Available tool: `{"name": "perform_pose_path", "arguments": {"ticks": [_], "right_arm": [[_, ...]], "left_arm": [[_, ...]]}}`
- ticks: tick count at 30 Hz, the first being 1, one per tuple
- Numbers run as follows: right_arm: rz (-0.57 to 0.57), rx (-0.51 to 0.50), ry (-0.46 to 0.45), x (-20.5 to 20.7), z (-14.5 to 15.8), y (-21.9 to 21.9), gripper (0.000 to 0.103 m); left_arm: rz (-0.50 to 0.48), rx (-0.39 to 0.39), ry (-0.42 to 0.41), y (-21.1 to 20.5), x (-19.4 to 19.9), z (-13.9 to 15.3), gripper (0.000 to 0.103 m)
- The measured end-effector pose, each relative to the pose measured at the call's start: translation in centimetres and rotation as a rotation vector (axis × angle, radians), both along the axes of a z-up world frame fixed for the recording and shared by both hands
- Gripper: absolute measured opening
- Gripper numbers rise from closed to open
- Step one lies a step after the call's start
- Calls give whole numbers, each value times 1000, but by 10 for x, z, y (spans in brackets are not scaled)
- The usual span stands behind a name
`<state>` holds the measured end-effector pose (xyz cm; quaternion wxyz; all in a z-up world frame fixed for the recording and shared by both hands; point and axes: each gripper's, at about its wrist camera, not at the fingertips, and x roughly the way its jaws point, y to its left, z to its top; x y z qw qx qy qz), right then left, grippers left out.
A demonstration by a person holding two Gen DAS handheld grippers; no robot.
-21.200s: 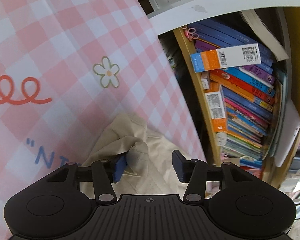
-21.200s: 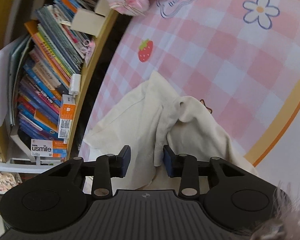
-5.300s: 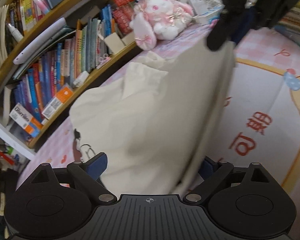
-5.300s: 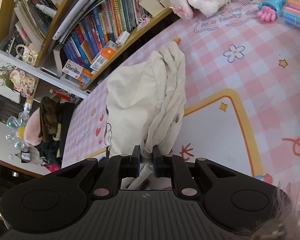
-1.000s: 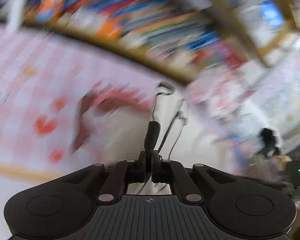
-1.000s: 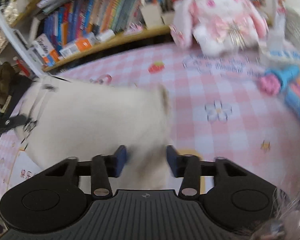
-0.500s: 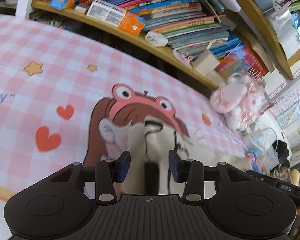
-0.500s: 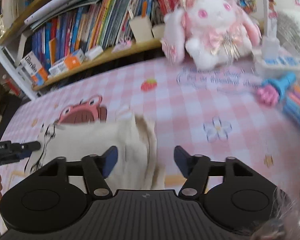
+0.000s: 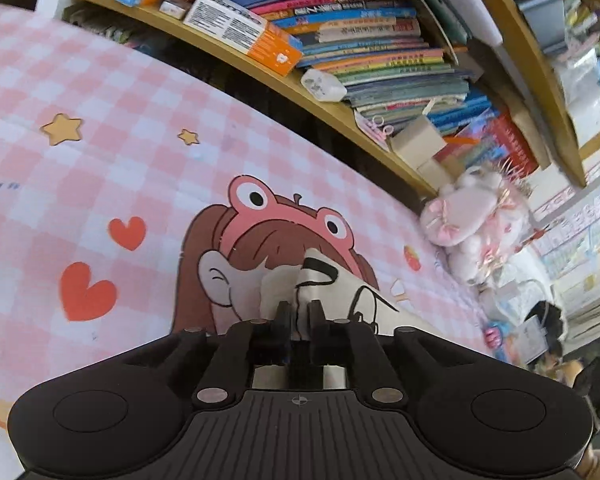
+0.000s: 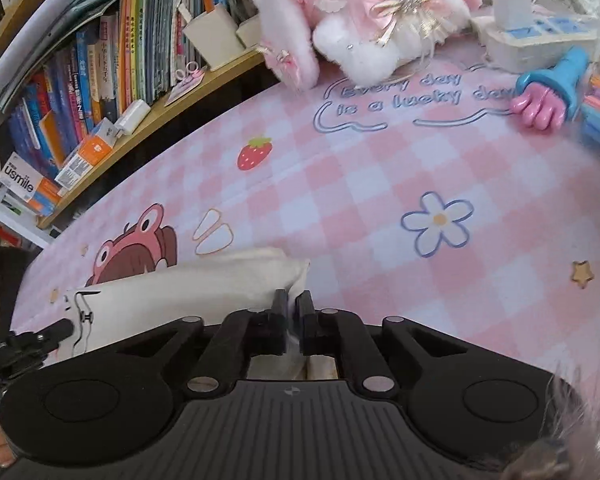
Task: Fold clothes
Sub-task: 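Grasp the folded shirt edge with the left gripper while the right gripper grasps it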
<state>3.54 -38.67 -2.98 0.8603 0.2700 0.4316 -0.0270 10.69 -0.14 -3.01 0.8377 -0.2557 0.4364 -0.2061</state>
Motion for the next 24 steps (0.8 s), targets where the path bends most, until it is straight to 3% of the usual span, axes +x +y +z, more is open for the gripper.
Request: {"name": "perform_pose_path", "arguments": {"ticks": [2,4,5,6,8,11,13,15,17,19,21,24], "right_arm": [[-12,-30,-17,-11,9,-3,11],[-22,-61,-35,-24,19,-8,16],[-23,-58,-45,-33,23,-9,19],[-15,-39,-51,-43,27,-11,31],[-2,9,-56,-59,30,-10,49],[36,61,-41,-77,28,1,54],[41,70,-21,-83,22,9,56],[32,79,8,-82,13,17,55],[15,97,42,-82,3,19,49],[3,109,33,-85,0,18,45],[2,114,30,-86,-1,16,42],[12,120,29,-86,-2,16,41]], "left_arm": [[-8,5,-11,9,-12,7,21],[-23,9,-16,15,-24,12,39],[-22,2,-13,17,-32,13,54],[-21,-6,-9,19,-39,14,65],[-12,-35,14,21,-51,9,68],[12,-65,66,22,-59,-4,67],[24,-61,98,19,-60,-13,62],[11,-57,110,15,-60,-16,22],[-7,-48,81,11,-64,-11,14],[-11,-40,45,10,-70,-5,12],[-1,-27,70,12,-69,-11,12],[-15,23,80,9,-67,-15,21]]}}
